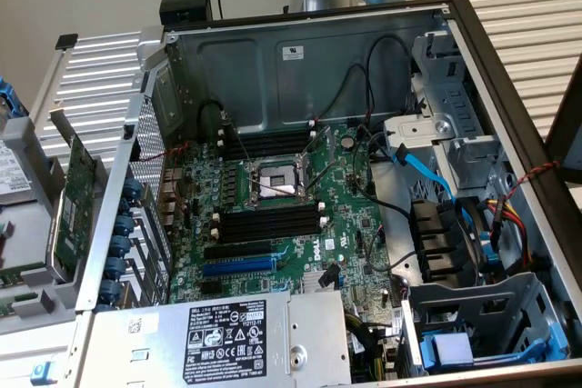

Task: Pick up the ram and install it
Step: 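Pick up the ram and move it above insertion slot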

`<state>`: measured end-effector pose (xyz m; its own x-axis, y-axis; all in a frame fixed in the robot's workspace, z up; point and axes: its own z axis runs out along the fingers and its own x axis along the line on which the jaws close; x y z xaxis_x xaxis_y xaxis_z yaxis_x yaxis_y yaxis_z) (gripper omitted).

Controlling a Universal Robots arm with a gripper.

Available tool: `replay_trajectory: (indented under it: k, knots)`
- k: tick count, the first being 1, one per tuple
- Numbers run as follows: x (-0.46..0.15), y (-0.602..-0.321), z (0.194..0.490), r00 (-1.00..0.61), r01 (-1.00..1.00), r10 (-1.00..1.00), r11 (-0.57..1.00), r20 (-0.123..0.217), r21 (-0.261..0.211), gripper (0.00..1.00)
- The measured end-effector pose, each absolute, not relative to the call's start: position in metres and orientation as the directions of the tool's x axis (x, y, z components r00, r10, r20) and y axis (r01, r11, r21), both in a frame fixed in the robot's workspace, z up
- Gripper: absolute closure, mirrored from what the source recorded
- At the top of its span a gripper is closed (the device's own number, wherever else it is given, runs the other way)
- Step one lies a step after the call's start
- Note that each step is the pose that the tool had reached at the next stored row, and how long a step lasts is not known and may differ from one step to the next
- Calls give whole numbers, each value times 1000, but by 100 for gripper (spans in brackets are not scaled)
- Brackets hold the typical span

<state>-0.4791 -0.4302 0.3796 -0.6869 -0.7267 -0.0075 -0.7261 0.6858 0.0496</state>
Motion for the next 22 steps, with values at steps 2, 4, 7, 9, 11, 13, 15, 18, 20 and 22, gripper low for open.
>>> replay_trajectory:
  k: [2,4,7,9,11,13,15,18,20,22]
  knots:
    - [-479,-430,380,-660,-751,-751,659,-8,50,89]
    - [-479,-430,380,-632,-774,-775,631,-8,50,89]
    - [-479,-430,379,-589,-807,-808,588,-8,50,89]
    - [-479,-430,379,-560,-828,-828,559,-8,50,89]
    - [-479,-430,379,-529,-848,-849,528,-8,50,89]
    - [-479,-430,379,-498,-866,-867,497,-8,50,89]
    - [-479,-430,379,-466,-884,-884,466,-7,50,89]
    - [-479,-430,379,-418,-908,-909,417,-8,50,89]
    - [-479,-430,379,-384,-922,-923,383,-8,50,89]
    - [-479,-430,379,-350,-936,-937,349,-8,50,89]
